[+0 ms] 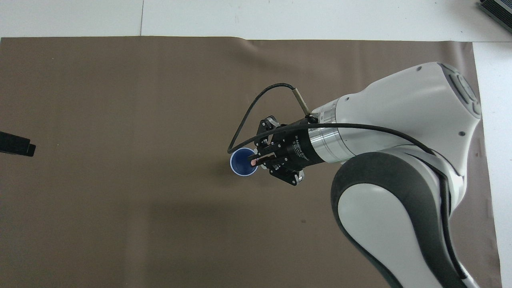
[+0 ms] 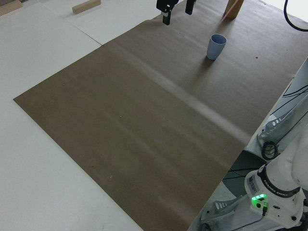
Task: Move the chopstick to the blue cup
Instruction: 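Carry the chopstick with the right gripper and lower it into the blue cup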
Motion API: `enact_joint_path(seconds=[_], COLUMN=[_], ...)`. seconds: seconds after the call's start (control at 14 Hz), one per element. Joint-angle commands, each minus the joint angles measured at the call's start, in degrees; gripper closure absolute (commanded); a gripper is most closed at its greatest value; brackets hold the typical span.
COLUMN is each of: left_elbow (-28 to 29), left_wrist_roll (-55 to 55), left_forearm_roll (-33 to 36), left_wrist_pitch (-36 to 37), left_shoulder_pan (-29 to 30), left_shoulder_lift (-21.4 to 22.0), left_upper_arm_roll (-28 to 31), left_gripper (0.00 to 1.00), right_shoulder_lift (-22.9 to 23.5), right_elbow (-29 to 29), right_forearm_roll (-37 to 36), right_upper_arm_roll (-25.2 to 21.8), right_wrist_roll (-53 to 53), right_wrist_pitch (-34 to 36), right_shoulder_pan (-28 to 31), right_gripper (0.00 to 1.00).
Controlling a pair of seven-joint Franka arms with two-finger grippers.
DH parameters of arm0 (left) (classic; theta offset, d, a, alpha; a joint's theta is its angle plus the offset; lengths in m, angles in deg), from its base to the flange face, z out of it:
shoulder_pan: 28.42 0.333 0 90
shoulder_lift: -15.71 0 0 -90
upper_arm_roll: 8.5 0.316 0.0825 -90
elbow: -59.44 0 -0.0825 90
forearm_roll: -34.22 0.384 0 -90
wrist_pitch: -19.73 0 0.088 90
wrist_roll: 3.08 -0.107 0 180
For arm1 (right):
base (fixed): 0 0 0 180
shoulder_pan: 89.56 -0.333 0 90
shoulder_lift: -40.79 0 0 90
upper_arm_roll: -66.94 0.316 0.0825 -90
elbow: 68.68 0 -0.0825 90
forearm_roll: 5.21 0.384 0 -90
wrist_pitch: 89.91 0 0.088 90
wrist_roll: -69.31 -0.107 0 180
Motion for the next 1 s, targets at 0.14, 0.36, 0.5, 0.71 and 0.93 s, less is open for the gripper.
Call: enact_joint_path(seconds=[0.14,0.36,0.5,0.71,0.93], left_elbow=[1.1,1.1,1.1,1.1,1.1], left_wrist_roll=[-0.3,-0.3,-0.3,-0.3,-0.3], left_forearm_roll=[0.4,0.4,0.4,0.4,0.4], left_wrist_pitch=[-0.1,-0.1,-0.1,-0.1,-0.1], left_shoulder_pan=[0.3,0.3,0.3,0.3,0.3], left_shoulder_lift=[1.1,1.1,1.1,1.1,1.1], left_upper_arm_roll=[-0.2,-0.2,-0.2,-0.2,-0.2], left_gripper=[0.0,0.0,0.0,0.0,0.0], right_shoulder_lift=[1.4,1.6,1.2,3.5,4.4], right_elbow=[1.3,3.6,4.5,6.2,6.6], right_forearm_roll=[3.8,6.7,6.8,6.7,6.1], right_upper_arm_roll=[-0.2,-0.1,-0.1,-0.2,-0.2], right_wrist_roll=[-3.8,-4.0,-4.4,-2.6,-0.6], right_wrist_pitch=[-1.2,-4.5,-4.7,-7.1,-7.9], right_shoulder_pan=[-0.7,-2.2,-3.2,-3.3,-3.2], right_gripper=[1.0,1.0,1.0,1.0,1.0])
